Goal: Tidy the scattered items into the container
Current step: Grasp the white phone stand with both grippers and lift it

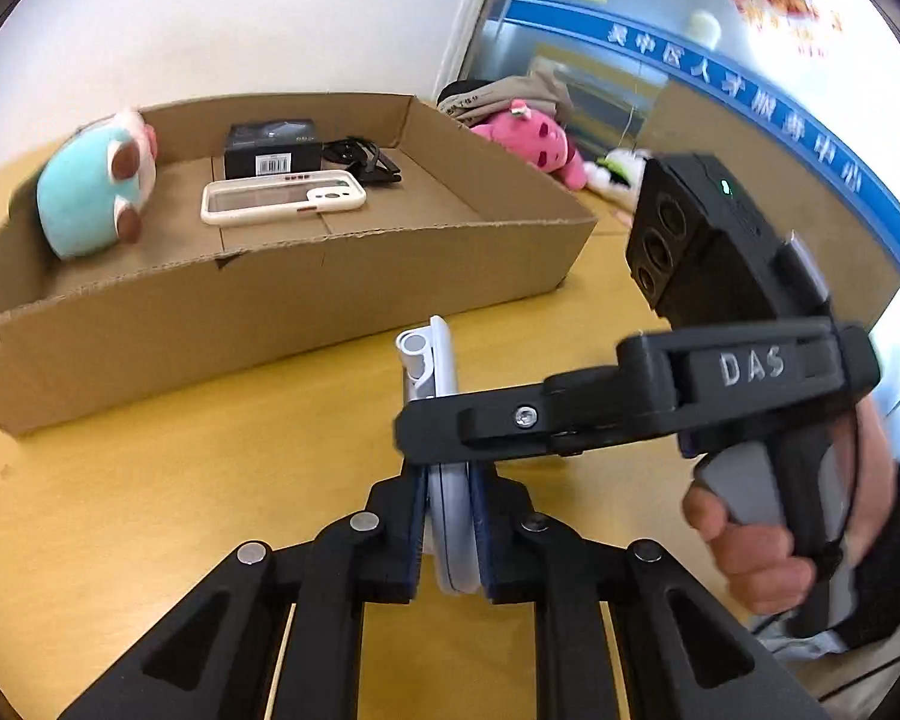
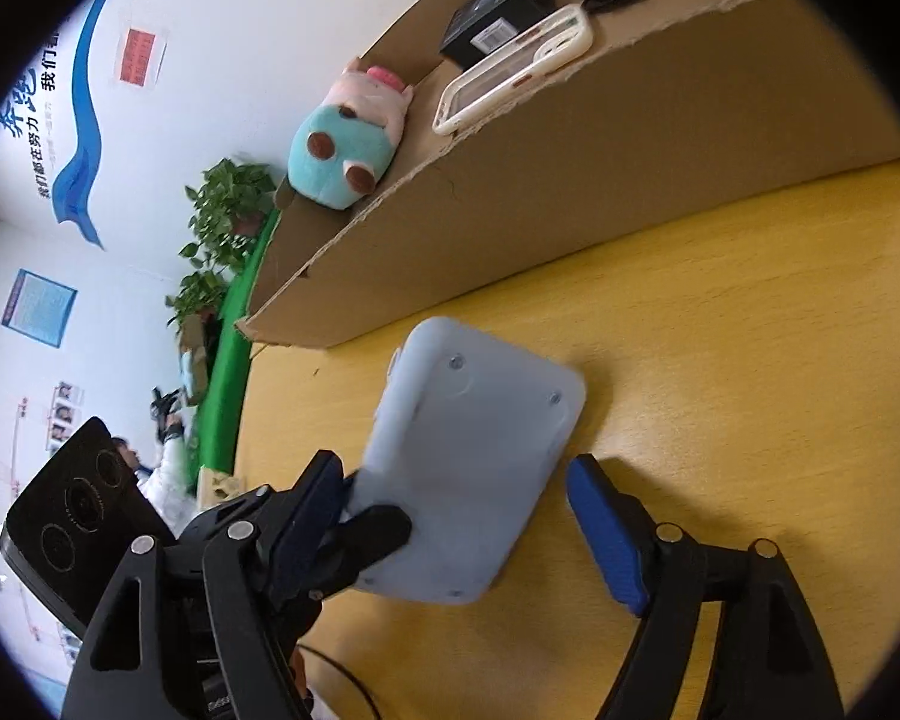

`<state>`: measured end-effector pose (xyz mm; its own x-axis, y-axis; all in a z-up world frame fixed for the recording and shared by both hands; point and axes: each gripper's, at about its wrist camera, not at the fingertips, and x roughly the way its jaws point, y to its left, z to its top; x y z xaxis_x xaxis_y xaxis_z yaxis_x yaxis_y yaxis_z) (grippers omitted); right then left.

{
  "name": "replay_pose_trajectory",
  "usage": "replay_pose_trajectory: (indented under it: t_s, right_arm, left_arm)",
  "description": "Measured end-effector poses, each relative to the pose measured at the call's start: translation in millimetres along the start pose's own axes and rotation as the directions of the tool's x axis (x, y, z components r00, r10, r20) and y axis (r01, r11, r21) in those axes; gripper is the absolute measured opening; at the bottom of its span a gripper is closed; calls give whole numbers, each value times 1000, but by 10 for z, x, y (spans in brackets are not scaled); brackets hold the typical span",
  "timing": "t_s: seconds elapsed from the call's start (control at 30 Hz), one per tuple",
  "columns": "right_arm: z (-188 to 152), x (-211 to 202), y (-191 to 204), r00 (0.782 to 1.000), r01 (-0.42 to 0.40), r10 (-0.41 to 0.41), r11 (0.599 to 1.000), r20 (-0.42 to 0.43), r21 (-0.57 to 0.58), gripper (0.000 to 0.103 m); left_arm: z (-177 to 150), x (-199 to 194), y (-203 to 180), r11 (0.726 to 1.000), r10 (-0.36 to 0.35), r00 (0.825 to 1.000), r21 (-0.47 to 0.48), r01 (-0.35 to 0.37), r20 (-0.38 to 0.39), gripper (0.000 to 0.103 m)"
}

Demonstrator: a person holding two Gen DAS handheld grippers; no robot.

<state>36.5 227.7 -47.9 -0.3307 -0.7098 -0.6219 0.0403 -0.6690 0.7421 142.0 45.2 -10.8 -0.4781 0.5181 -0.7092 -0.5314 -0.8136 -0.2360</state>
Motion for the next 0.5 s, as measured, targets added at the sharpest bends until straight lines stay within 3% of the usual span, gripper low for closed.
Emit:
replay_pose_trajectory:
  t_s: [0.23, 0.5]
  right_arm:
    - [13, 48, -52, 1000, -23, 23, 1000, 4, 20, 69]
    - [27, 36, 57, 998, 57, -56, 997, 16, -51, 66]
  left_arm:
    - [7, 6, 12, 1000, 9, 1000, 4, -9, -8, 16]
    - [-50, 73, -155, 998, 46, 999, 53, -45, -14, 24]
